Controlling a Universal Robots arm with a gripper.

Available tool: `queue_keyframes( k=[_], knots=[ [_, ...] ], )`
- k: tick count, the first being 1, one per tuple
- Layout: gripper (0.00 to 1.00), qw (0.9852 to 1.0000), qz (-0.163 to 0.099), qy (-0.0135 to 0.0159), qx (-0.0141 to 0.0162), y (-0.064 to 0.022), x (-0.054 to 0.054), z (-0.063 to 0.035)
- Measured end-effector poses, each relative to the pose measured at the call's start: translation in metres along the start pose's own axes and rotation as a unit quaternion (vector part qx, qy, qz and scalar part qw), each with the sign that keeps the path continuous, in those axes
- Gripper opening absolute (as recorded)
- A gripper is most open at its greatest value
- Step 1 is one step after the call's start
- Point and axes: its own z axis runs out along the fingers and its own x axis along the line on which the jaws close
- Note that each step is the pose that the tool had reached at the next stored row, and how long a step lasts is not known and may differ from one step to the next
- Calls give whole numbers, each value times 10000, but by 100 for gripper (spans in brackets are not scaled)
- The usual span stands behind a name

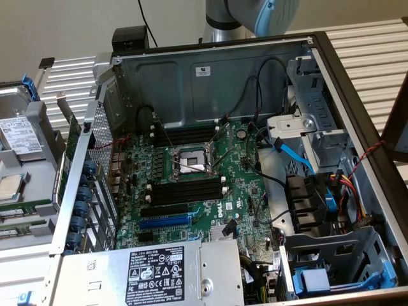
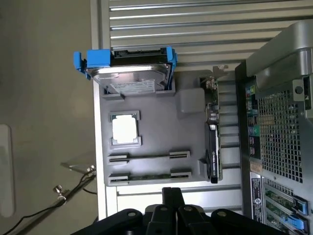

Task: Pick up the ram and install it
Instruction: 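Reach for the ram, then pick up the ram and move it above insertion slot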

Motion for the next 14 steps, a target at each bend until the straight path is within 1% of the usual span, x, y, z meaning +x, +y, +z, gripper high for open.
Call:
queue_keyframes(
  k=[3, 5, 6, 8, 10, 12, 14],
  knots=[
    [11, 10000, 0, -1, 0, 26, 45, 6],
    [11, 10000, -3, -1, 0, 51, 54, 9],
    [11, 10000, -45, 2, 0, 56, 55, 9],
    [11, 9998, -219, 11, -2, 56, 55, 10],
    [11, 9992, -398, 22, -2, 57, 55, 11],
    [11, 9983, -580, 31, -3, 56, 55, 13],
    [11, 9971, -762, 41, -4, 56, 55, 16]
  ],
)
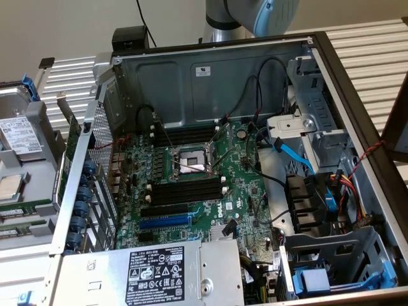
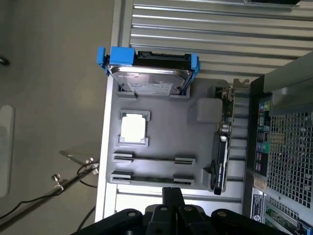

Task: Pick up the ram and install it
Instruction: 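Pick up the ram and move it above insertion slot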

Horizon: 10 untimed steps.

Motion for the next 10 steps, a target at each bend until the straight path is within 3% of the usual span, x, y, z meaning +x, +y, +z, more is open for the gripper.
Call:
queue_keyframes(
  k=[5, 10],
  knots=[
    [11, 9990, -451, 26, -2, 0, 1, 10],
    [11, 9959, -908, 51, -5, -1, 2, 19]
  ],
)
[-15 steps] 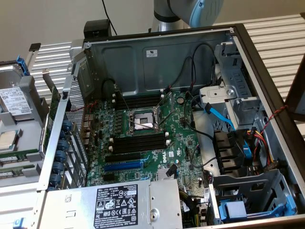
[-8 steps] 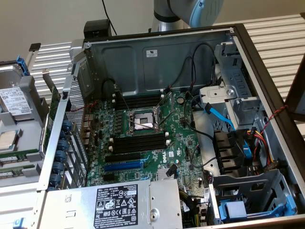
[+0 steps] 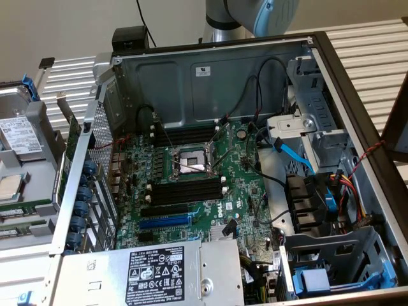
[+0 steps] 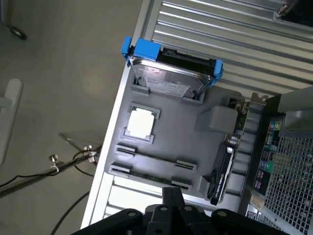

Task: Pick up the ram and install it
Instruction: 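Pick up the ram and move it above insertion slot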

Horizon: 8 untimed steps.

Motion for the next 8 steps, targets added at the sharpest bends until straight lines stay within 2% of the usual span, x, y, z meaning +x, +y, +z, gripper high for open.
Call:
queue_keyframes(
  k=[4, 8],
  knots=[
    [11, 9993, -362, 20, -2, 0, 1, 2],
    [11, 9974, -724, 40, -3, 0, 2, 2]
  ],
)
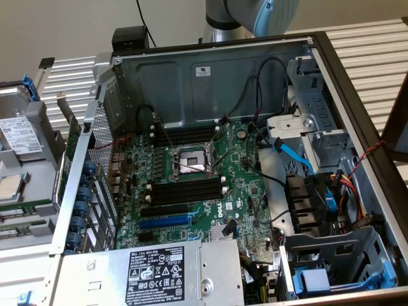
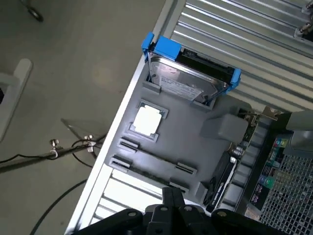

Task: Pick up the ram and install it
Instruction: 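Pick up the ram and move it above insertion slot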

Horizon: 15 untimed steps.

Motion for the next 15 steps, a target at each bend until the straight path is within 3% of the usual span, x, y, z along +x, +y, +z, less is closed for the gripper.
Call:
queue_keyframes(
  k=[2, 5, 8, 11, 15],
  knots=[
    [11, 9998, -182, 7, -16, -1, 0, 0],
    [11, 9991, -412, -12, -111, 0, 0, -1],
    [11, 9976, -671, -22, -178, 0, 0, 1],
    [11, 9954, -938, -4, -184, 0, 1, 3],
    [11, 9913, -1306, 23, -188, 0, 0, 8]
  ],
)
